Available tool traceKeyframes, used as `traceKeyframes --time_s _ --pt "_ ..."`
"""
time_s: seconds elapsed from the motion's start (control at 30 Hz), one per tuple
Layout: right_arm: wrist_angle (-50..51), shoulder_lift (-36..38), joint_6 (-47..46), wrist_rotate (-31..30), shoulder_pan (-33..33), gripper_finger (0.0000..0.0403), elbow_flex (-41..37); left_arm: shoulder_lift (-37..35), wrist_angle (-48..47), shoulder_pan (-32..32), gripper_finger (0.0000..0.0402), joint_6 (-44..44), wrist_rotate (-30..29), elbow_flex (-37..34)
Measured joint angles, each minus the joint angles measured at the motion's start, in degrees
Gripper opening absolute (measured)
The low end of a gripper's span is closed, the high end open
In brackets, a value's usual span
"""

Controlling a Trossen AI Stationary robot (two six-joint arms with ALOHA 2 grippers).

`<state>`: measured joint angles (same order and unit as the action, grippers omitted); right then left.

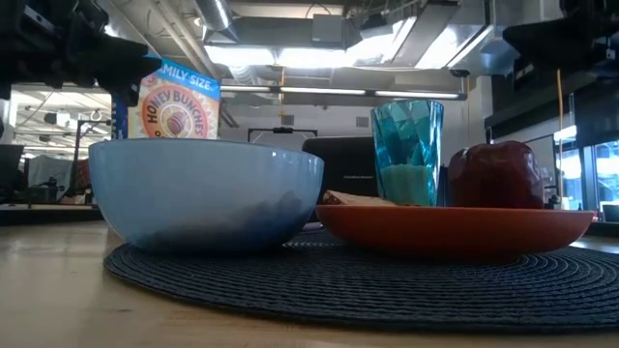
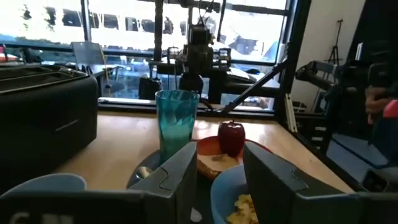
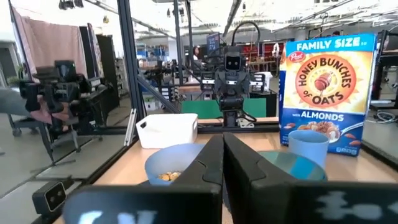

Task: Arrange a breakfast setting
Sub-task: Return to Home Position

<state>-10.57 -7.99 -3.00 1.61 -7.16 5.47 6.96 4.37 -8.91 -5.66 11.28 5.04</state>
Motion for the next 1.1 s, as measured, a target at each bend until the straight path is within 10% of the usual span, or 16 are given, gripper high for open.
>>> traceKeyframes --time_s 1.1 --pt "7.73 0.15 -3.16 0.95 0.00 0.0000 -5.05 -0.85 -1.82 0.01 0.0125 6.27 -0.27 -4.61"
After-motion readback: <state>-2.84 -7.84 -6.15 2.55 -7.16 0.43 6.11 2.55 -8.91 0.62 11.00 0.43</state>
